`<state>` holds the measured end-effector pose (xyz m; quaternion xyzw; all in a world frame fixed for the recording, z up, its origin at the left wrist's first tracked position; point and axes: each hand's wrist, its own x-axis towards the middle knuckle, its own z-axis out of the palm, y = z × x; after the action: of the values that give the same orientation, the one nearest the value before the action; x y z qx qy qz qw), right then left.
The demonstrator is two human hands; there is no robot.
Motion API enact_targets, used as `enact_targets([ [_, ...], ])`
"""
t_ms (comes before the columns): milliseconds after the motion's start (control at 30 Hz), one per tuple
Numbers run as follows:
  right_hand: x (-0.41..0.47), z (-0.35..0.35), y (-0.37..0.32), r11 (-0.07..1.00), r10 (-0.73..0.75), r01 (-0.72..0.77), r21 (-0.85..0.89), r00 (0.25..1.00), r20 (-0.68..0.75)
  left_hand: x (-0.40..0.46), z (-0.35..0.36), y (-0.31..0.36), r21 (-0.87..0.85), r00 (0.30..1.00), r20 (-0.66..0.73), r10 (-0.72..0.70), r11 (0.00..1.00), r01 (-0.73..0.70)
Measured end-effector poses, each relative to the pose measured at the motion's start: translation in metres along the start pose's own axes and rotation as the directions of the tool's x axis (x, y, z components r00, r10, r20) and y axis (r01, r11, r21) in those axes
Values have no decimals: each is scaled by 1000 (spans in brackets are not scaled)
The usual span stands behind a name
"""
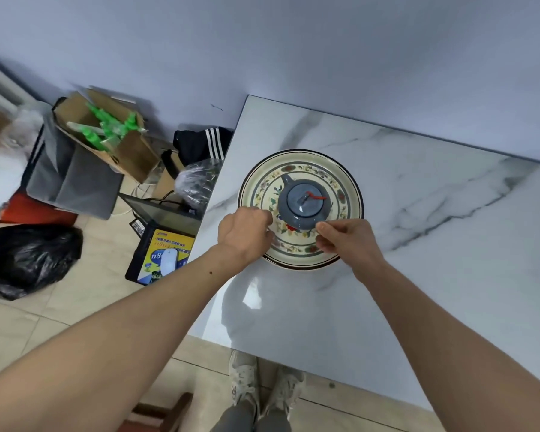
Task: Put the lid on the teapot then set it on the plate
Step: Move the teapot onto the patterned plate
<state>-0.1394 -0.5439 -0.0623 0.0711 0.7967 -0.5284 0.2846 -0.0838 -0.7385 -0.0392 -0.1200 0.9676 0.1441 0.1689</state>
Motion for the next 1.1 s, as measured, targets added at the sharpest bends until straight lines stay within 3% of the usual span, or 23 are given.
enact_targets([
  [1100,13,3,8,997,76,-76,9,996,54,13,22,2,93,999,-15,51,994,-50],
])
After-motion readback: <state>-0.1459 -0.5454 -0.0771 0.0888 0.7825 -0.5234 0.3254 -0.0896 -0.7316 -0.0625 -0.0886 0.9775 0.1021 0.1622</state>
